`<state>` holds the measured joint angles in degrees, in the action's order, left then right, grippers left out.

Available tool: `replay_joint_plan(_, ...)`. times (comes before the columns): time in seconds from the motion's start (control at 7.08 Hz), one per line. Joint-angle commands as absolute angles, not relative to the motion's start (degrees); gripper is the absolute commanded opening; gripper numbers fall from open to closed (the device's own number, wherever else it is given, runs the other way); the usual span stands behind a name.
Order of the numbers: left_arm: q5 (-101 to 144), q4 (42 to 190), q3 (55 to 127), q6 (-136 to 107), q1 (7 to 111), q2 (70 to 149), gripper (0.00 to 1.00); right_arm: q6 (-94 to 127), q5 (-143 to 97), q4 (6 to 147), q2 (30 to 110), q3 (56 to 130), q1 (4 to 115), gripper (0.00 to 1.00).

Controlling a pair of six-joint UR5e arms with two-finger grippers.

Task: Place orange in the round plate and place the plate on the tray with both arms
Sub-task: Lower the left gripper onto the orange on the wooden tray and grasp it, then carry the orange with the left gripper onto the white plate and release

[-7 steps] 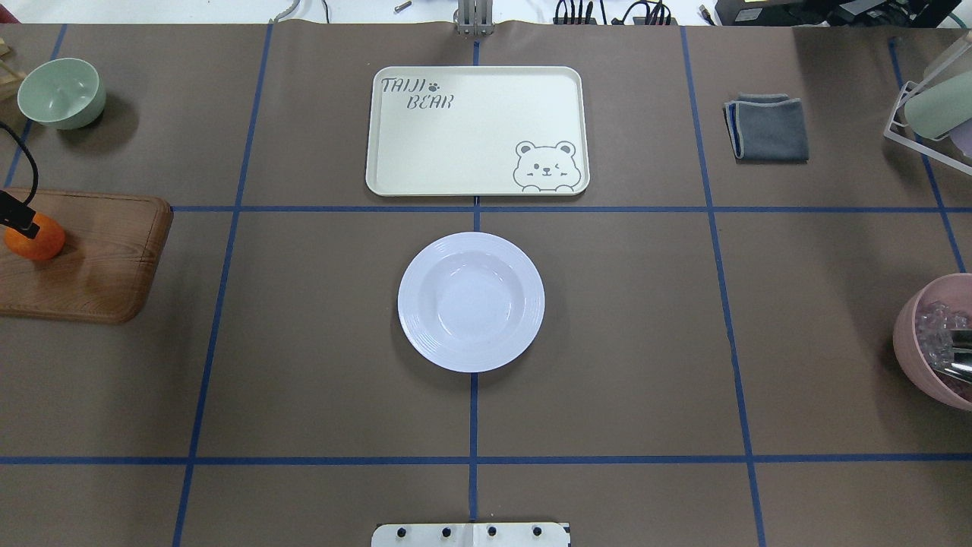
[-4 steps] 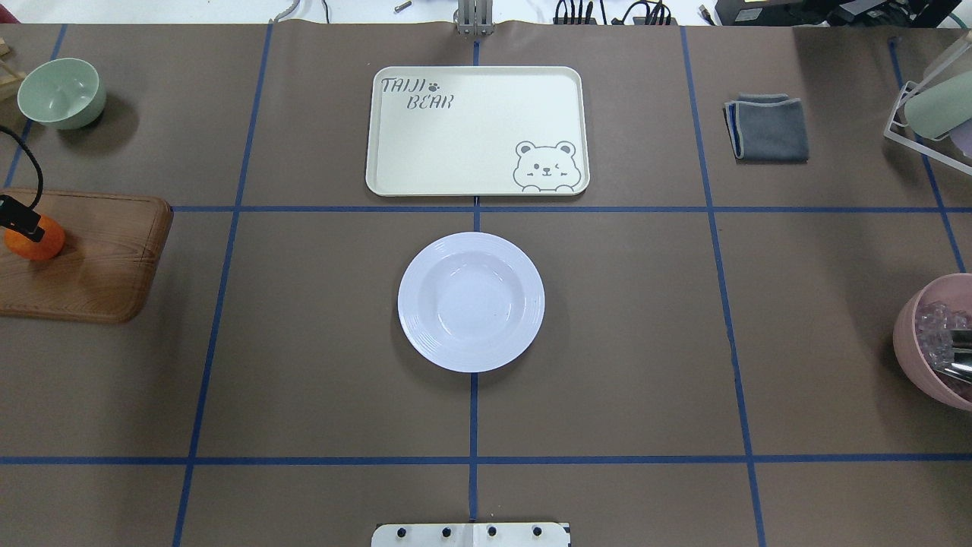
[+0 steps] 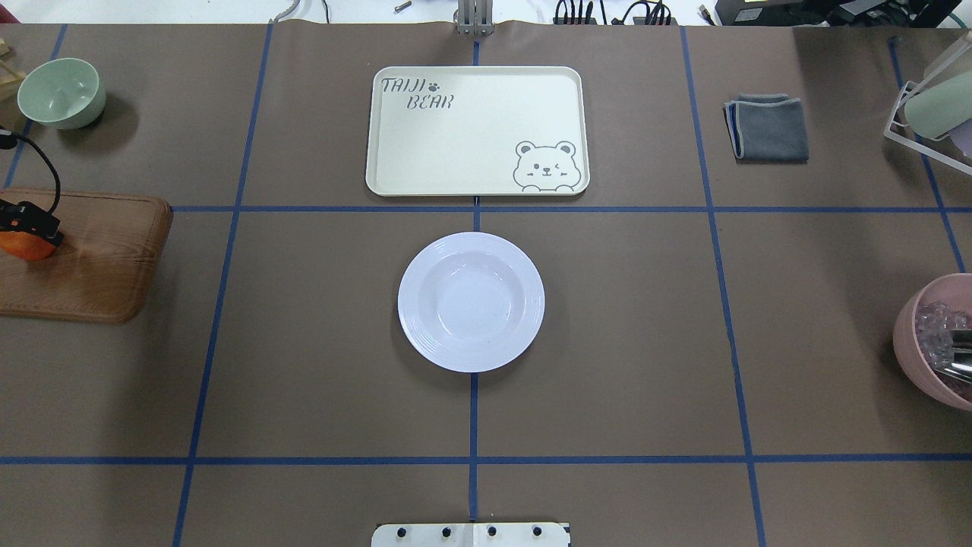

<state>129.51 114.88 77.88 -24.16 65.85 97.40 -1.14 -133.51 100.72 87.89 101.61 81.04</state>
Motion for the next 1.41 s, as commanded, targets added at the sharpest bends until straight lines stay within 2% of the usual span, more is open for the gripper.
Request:
replay_joint_plan(0.0, 129.3, 115.0, 78.0, -24.5, 65.7, 97.6, 0.55, -1.1, -133.5, 100.7, 87.9, 101.8, 81.0, 1.0)
replay_joint_plan(0.14, 129.8, 114.8, 78.8, -24.9, 65.7, 98.0, 0.01, -1.1, -133.5, 100.7, 87.9, 101.8, 81.0, 1.0)
replay_joint_plan(0.42, 134.6, 112.5, 86.3, -36.0, 65.6, 99.1, 0.0, -1.1, -133.5, 100.7, 87.9, 101.8, 81.0, 1.0)
replay_joint_plan(0.71, 134.3, 112.4, 94.2, -53.9, 57.0, 101.8, 0.0, -1.1, -133.5, 100.7, 87.9, 101.8, 81.0, 1.0)
replay_joint_plan(0.99, 133.4, 110.8, 94.8, -69.4, 50.5, 110.3, 0.0, -1.1, -133.5, 100.7, 87.9, 101.7, 81.0, 1.0)
replay_joint_plan(1.27, 127.0, 100.6, 94.6, -78.1, 42.5, 122.0, 0.0, -1.1, -134.2, 100.6, 87.8, 101.7, 80.6, 1.0)
